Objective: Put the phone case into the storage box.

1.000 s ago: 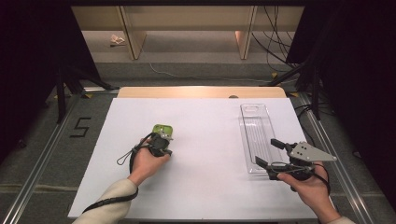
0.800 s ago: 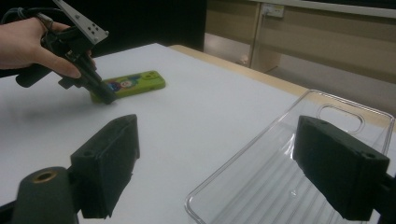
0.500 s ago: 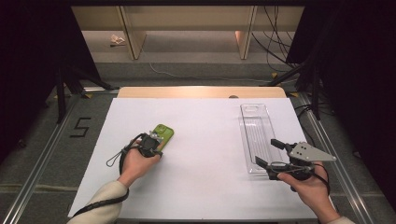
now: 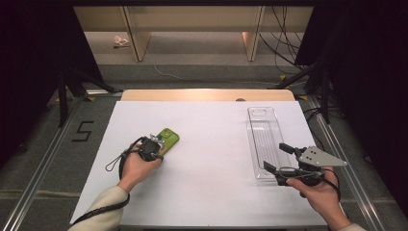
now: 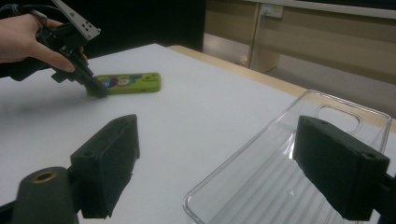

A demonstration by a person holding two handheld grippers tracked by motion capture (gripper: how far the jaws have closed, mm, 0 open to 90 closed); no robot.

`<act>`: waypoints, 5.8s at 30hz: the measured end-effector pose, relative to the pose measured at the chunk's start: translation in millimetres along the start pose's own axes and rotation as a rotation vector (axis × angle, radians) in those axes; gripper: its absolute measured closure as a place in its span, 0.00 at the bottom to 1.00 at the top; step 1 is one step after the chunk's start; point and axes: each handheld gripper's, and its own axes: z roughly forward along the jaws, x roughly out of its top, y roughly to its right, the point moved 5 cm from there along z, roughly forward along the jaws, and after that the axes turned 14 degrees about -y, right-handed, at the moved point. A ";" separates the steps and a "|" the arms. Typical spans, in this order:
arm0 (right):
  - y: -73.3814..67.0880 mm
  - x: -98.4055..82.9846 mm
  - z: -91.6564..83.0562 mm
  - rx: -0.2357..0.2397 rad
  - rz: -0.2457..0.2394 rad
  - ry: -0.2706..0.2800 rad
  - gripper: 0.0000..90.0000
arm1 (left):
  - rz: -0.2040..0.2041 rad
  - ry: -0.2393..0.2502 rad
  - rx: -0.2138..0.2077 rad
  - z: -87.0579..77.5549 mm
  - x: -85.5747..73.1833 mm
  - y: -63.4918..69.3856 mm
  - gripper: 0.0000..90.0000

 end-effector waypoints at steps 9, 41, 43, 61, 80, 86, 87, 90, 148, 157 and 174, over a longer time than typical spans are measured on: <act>0.2 0.1 0.7 0.000 0.000 0.000 0.18 | -0.016 0.030 -0.060 -19.5 10.7 -1.0 0.83; 4.0 0.4 -1.0 -0.014 0.010 0.006 0.18 | 0.049 -0.203 -0.028 3.4 44.6 -40.7 0.02; 4.0 0.4 -1.0 -0.013 0.012 0.005 0.18 | 0.052 -0.211 -0.030 5.5 44.6 -42.4 0.02; 3.5 0.3 -0.1 -0.010 0.009 0.002 0.18 | 0.070 -0.282 -0.018 15.0 48.0 -49.1 0.03; 3.4 -0.1 0.5 -0.009 0.008 -0.003 0.18 | 0.094 -0.312 -0.017 20.5 50.3 -52.1 0.03; 3.7 -0.2 0.2 -0.010 0.008 -0.002 0.18 | 0.106 -0.324 -0.021 20.7 51.8 -51.6 0.04; 3.7 -0.2 0.2 -0.010 0.008 -0.003 0.18 | 0.103 -0.324 -0.027 20.9 51.9 -51.6 0.04; 3.2 -0.2 0.3 -0.008 0.008 -0.003 0.18 | 0.101 -0.324 -0.036 20.9 52.0 -51.7 0.06; 2.7 -0.4 0.4 -0.008 0.003 -0.007 0.18 | 0.040 -0.276 -0.039 12.3 42.1 -49.0 0.18; 2.8 -0.5 0.9 -0.009 0.005 -0.006 0.18 | 0.031 -0.204 -0.035 7.7 34.7 -44.0 0.18; 3.2 -0.6 -0.1 -0.012 0.003 -0.005 0.18 | 0.052 0.027 0.014 -13.7 30.4 -20.9 0.18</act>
